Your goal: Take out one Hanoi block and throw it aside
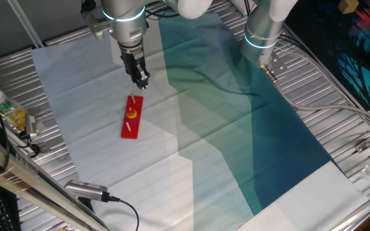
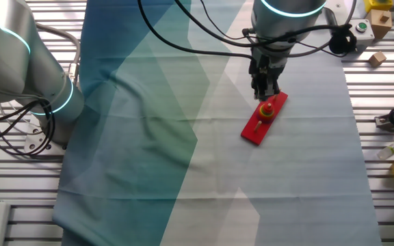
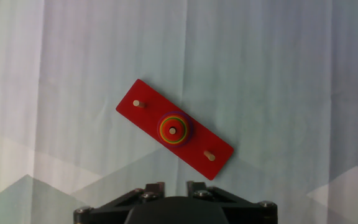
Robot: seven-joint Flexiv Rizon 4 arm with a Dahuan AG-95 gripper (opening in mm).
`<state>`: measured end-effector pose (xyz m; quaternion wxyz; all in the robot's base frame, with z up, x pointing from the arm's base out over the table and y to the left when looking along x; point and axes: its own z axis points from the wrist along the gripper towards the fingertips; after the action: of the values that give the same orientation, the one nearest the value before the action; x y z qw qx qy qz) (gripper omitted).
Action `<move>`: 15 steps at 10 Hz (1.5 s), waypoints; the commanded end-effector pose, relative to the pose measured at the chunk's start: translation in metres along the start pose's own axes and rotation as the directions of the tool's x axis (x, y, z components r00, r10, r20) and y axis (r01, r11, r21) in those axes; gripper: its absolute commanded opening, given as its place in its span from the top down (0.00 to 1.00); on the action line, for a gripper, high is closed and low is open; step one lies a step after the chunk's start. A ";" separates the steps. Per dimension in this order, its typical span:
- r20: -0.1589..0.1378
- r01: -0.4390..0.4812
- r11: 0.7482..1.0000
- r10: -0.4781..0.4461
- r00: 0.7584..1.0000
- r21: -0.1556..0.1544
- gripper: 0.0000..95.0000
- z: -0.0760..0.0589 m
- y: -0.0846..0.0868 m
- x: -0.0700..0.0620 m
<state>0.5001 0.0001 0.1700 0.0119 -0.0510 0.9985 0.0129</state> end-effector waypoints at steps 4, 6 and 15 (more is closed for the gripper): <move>-0.008 0.011 1.000 -0.011 1.000 0.006 1.00 0.000 0.000 0.000; -0.009 0.010 1.000 -0.010 1.000 0.005 1.00 0.000 0.000 0.000; -0.013 0.014 1.000 -0.014 1.000 0.005 1.00 -0.011 0.002 -0.002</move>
<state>0.5029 0.0034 0.1863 0.0053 -0.0587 0.9982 0.0091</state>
